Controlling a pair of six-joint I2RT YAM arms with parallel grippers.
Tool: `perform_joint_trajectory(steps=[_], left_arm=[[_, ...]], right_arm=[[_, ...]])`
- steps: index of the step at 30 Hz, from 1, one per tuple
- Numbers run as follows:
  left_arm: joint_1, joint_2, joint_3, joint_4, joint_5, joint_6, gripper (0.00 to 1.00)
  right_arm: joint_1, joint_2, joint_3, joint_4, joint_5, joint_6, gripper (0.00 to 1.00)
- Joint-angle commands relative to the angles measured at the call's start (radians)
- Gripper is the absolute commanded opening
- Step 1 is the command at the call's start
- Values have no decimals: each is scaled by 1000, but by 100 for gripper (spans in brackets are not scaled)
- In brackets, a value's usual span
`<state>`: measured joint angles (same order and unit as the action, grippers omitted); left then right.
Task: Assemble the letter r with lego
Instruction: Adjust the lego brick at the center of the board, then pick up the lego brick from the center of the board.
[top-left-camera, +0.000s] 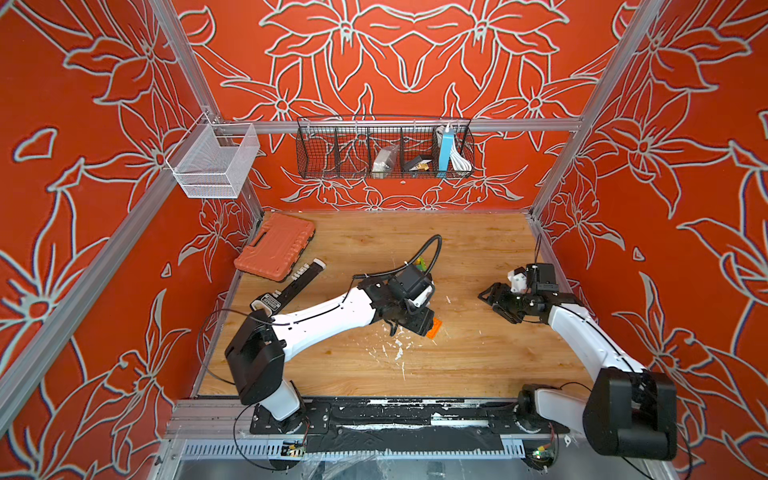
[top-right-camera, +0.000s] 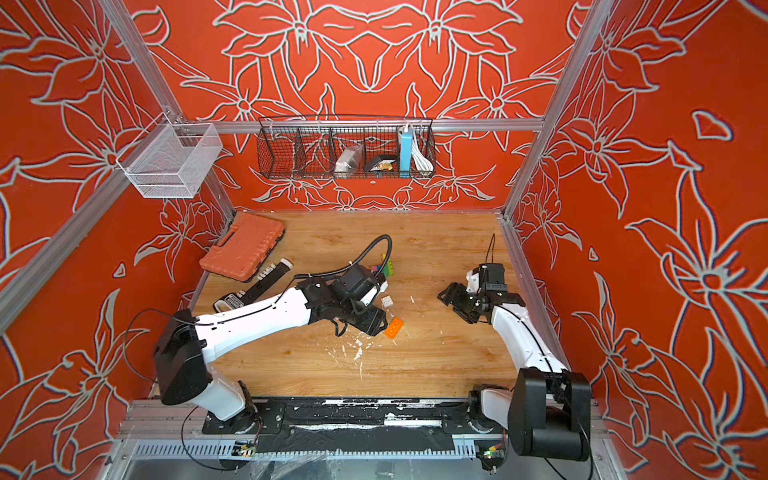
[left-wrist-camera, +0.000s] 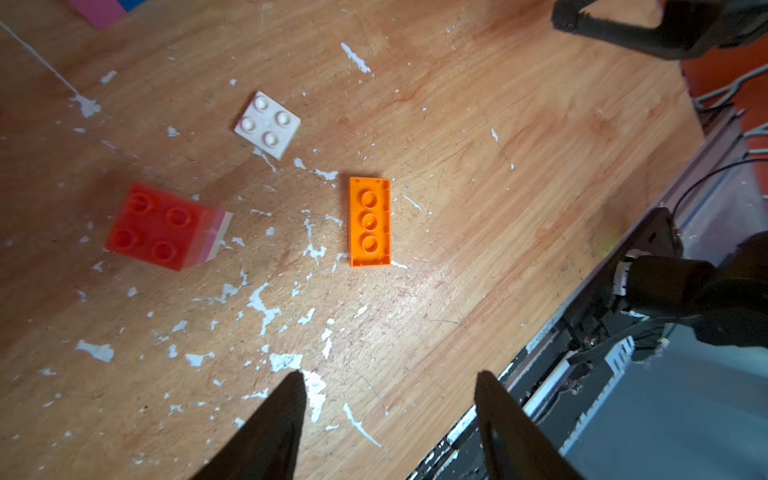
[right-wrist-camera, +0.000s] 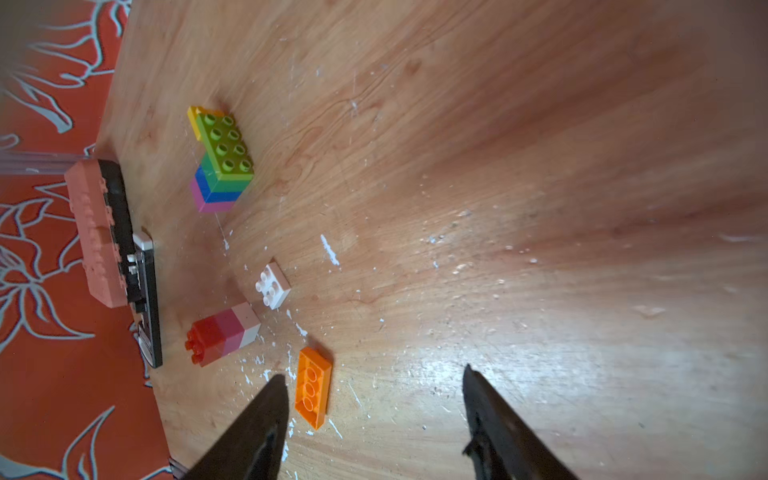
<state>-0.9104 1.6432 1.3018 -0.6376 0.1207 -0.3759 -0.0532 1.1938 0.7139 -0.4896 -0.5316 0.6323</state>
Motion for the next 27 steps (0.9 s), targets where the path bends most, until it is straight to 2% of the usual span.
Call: perform_joint_trajectory(steps=[1, 12, 22, 27], left_arm=[[-23, 92, 74, -95, -64, 6, 62], [-73, 384, 316, -218, -190, 51, 65], [-91, 500, 402, -253, -205, 80, 69], [-96, 529, 406, -259, -222, 84, 67]], right_arm=[[-8, -32, 36, -55, -14, 18, 68], [-10, -99, 66, -117, 44, -7, 68], [-11, -97, 64, -115, 46, -5, 67], [-10, -98, 60, -113, 42, -5, 67]])
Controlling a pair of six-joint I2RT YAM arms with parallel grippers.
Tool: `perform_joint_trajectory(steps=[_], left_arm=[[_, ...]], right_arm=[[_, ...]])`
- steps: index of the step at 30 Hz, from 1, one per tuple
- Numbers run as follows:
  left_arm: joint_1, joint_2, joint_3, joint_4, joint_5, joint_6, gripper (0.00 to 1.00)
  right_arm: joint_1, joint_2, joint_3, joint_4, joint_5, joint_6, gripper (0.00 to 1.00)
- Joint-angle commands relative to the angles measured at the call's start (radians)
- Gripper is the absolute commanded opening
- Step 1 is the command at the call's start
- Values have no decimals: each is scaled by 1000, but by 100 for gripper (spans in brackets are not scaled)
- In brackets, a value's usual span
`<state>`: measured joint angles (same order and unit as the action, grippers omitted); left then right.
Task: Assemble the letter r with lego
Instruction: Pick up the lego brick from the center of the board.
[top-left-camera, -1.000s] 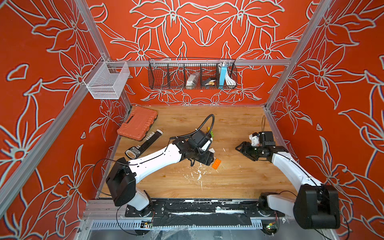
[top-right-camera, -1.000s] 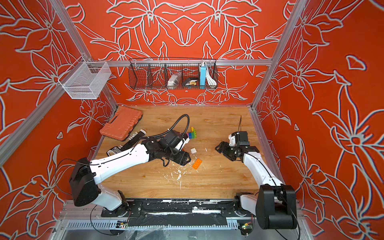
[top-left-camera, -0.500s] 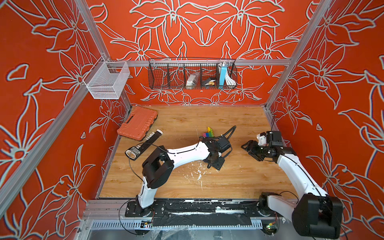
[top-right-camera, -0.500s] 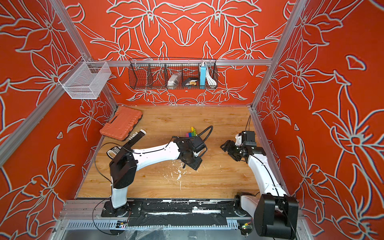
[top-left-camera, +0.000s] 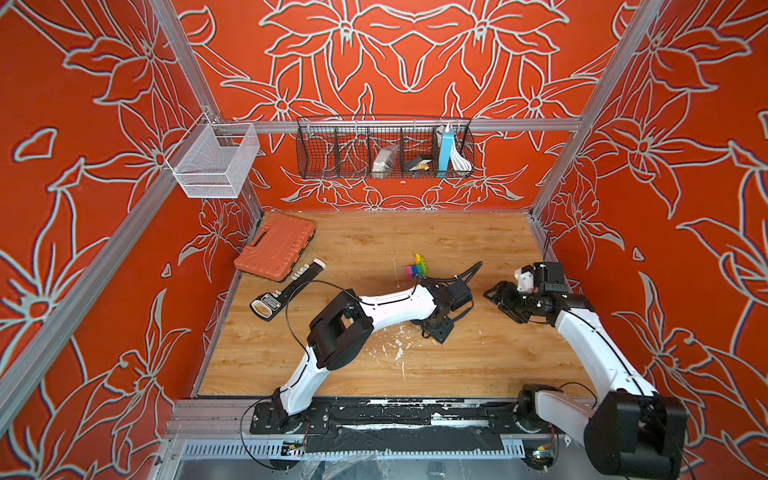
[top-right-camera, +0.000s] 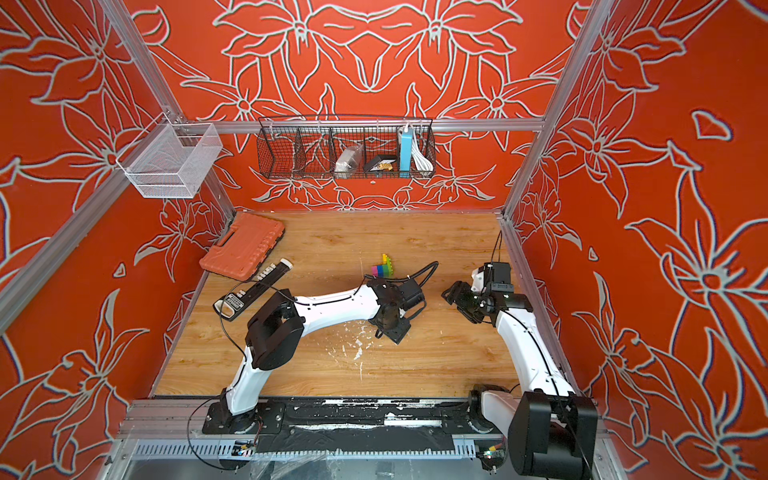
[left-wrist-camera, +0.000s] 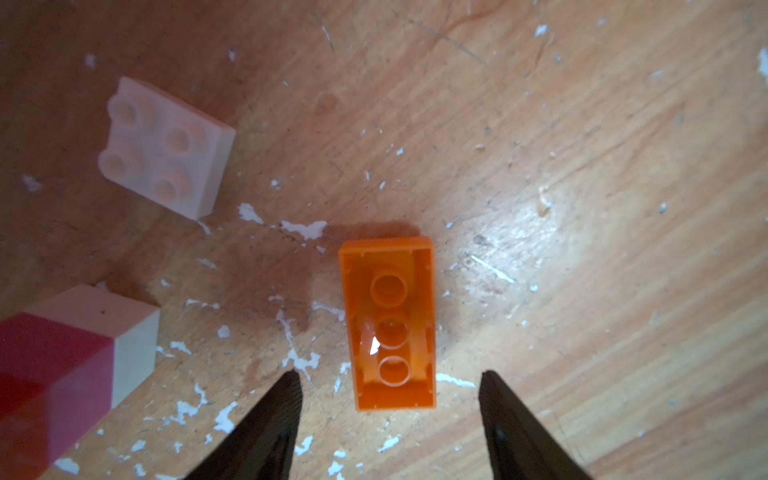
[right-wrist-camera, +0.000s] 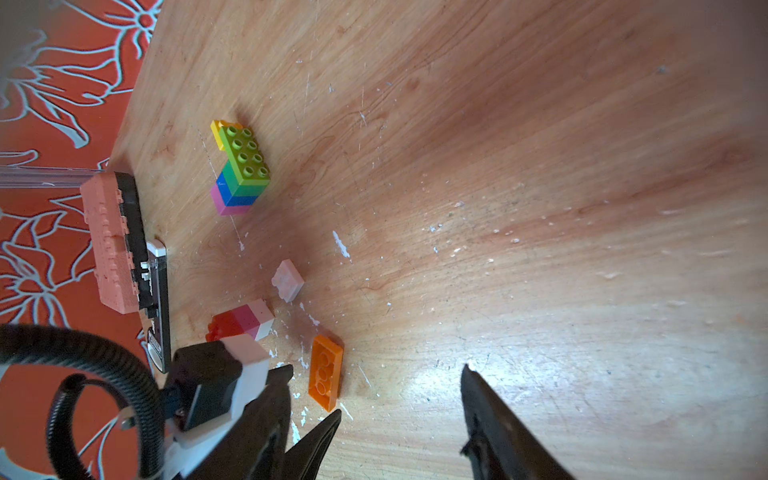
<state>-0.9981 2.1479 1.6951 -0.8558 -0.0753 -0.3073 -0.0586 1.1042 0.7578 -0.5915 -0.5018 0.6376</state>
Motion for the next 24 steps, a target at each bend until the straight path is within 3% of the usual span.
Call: perform_joint_trajectory(steps=[1, 15, 24], left_arm=[[-7, 28, 13, -40, -26, 14, 66], [-12, 87, 15, -33, -6, 14, 55], [-10, 54, 2, -17, 34, 32, 30]], right_arm=[[-5, -8, 14, -11, 14, -11, 67], [-5, 6, 6, 4, 1, -12, 65], [-4, 1, 12, -1, 20, -21, 65]])
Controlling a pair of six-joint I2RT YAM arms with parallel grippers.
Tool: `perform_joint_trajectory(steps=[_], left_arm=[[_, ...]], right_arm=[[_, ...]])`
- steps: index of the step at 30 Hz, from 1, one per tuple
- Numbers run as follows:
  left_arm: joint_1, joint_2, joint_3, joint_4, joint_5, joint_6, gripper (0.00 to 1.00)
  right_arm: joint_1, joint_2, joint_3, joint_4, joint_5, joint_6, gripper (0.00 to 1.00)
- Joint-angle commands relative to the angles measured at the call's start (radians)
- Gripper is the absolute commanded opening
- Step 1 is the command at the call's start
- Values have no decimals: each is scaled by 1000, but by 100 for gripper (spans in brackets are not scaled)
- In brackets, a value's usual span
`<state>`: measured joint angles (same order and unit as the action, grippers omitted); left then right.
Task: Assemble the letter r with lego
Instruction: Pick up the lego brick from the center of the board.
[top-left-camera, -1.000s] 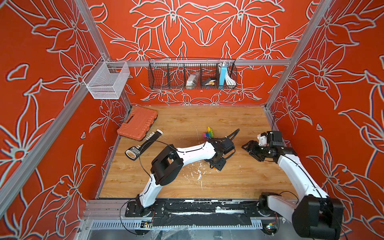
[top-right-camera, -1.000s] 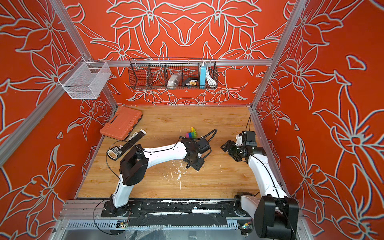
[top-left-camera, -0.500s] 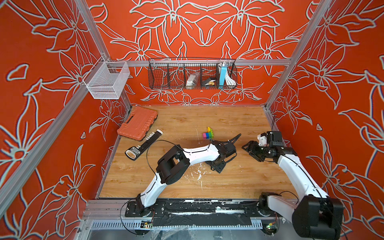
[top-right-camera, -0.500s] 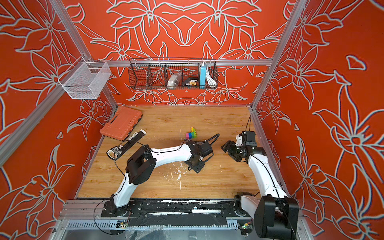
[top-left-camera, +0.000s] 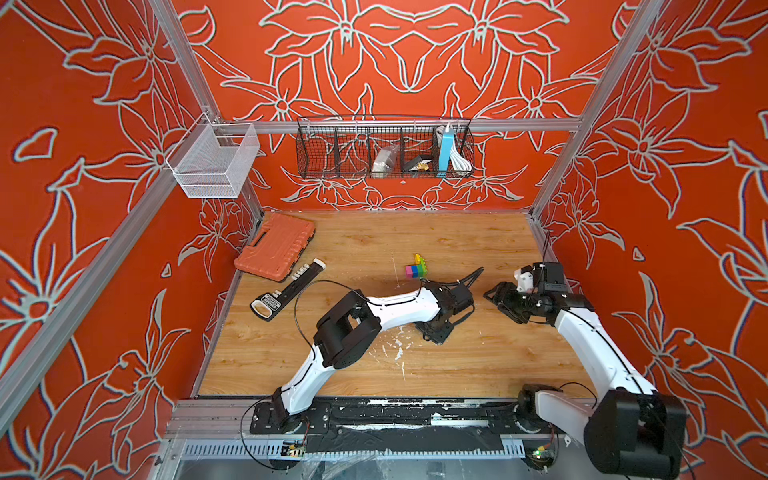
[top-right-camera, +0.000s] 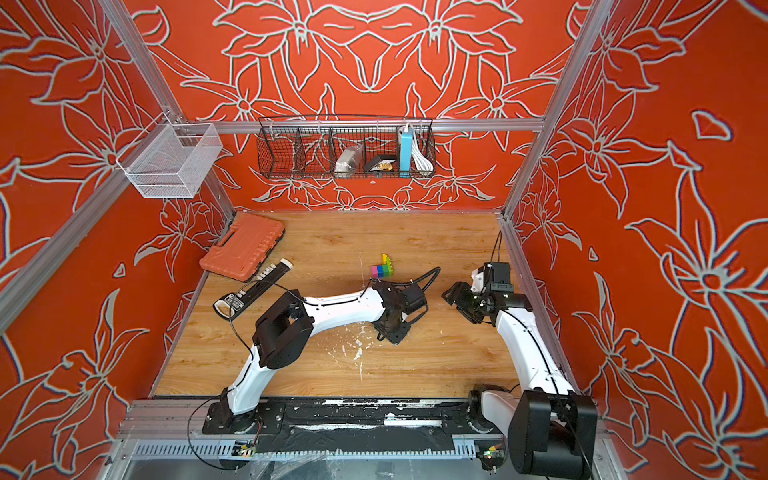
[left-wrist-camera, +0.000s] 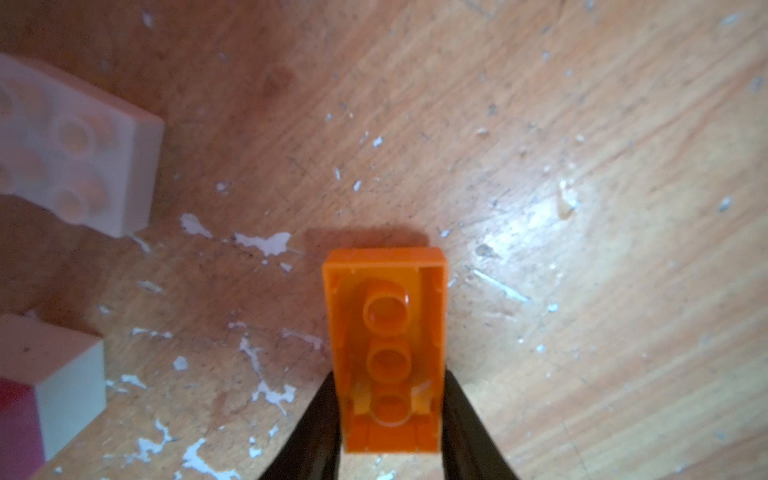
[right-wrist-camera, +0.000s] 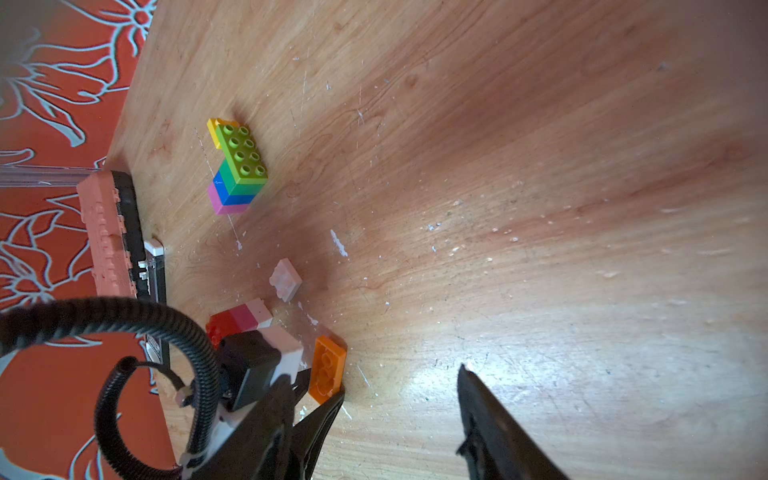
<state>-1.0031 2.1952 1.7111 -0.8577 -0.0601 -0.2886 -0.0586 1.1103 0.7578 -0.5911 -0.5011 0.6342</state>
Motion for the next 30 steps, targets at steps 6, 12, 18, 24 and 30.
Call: perform_joint_trajectory(steps=[6, 12, 18, 24, 30], left_arm=[[17, -113, -24, 0, 66, 41, 8], [158, -390, -120, 161, 316, 19, 0], [350, -647, -261, 421, 609, -67, 0], [478, -810, -365, 668, 854, -113, 0], [495, -922, -429, 830, 970, -121, 0]], right_arm=[[-4, -36, 49, -9, 49, -31, 67], [11, -60, 110, 80, -60, -30, 69], [203, -57, 257, 174, -53, -72, 66], [406, -18, 415, 310, -129, -153, 68], [425, 12, 473, 560, -373, 4, 82]])
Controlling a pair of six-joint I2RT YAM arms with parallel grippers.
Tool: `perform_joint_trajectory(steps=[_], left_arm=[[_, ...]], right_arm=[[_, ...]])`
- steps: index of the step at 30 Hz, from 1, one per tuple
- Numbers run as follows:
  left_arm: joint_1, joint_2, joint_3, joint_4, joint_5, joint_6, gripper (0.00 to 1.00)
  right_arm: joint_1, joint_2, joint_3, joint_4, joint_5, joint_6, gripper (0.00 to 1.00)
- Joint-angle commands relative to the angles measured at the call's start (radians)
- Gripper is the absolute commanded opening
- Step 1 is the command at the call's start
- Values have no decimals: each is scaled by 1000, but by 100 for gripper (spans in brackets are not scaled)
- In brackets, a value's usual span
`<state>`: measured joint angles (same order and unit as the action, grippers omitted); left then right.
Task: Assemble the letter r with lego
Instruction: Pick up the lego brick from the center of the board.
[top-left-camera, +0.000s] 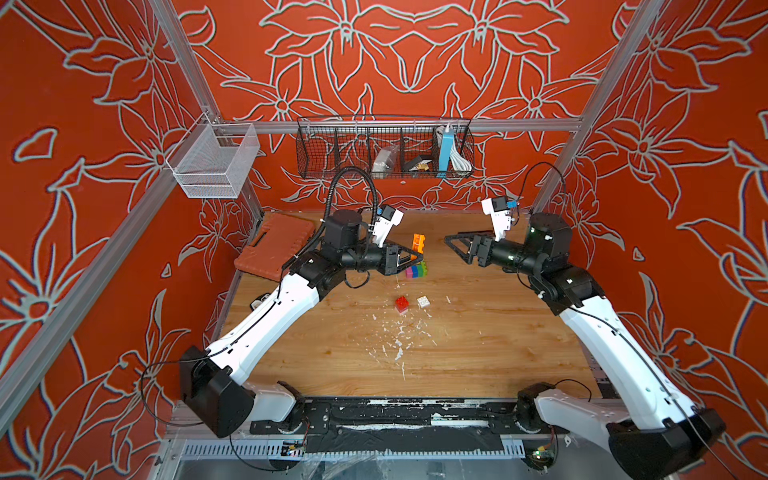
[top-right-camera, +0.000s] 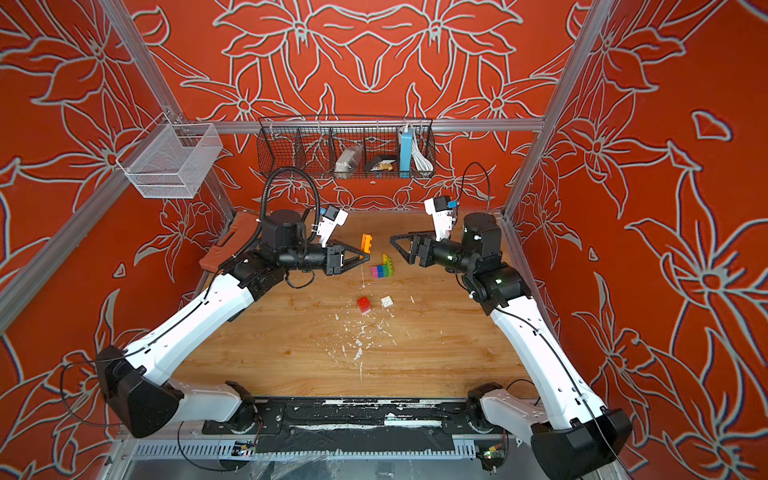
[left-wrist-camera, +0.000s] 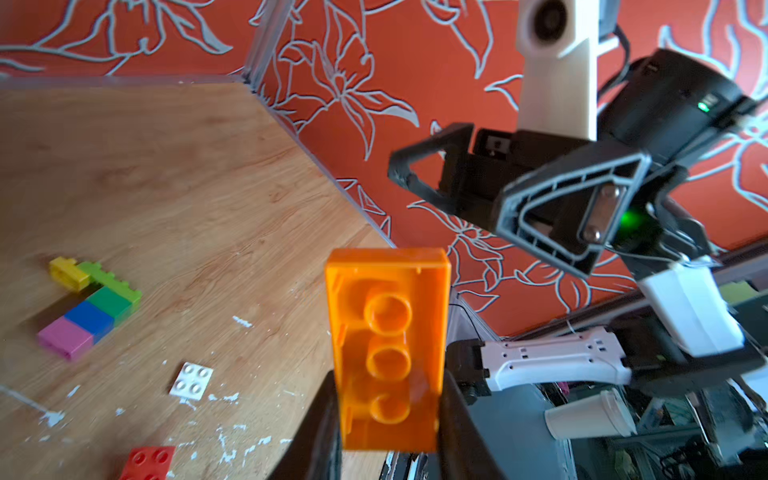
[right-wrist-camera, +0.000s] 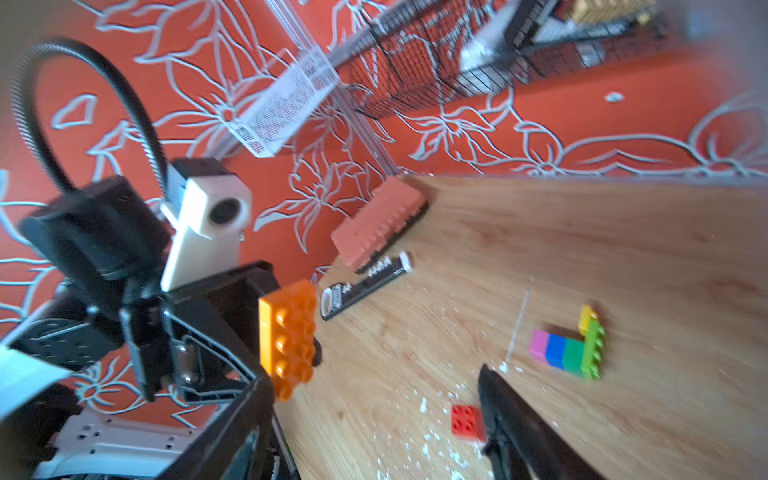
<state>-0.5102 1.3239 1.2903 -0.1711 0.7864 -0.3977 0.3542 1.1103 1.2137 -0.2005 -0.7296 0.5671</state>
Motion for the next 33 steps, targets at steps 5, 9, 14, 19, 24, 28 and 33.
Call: perform_joint_trajectory(steps=[5, 9, 14, 19, 24, 28, 33], left_arm=[[3, -88, -17, 235, 184, -48, 0], [2, -93, -10, 290, 240, -73, 0], [2, -98, -9, 315, 279, -67, 0], [2, -100, -10, 314, 279, -65, 0], [2, -104, -9, 320, 279, -67, 0], [1, -112, -12, 322, 278, -70, 0], [1, -113, -11, 326, 278, -73, 0]], right_arm=[[53, 25, 50, 278, -224, 147, 88], [78, 30, 44, 369, -278, 212, 92], [105, 37, 75, 418, -309, 253, 96], [146, 45, 96, 408, -298, 252, 97], [179, 60, 99, 399, -289, 246, 92], [190, 59, 99, 370, -282, 228, 84], [201, 66, 106, 365, -287, 229, 75]])
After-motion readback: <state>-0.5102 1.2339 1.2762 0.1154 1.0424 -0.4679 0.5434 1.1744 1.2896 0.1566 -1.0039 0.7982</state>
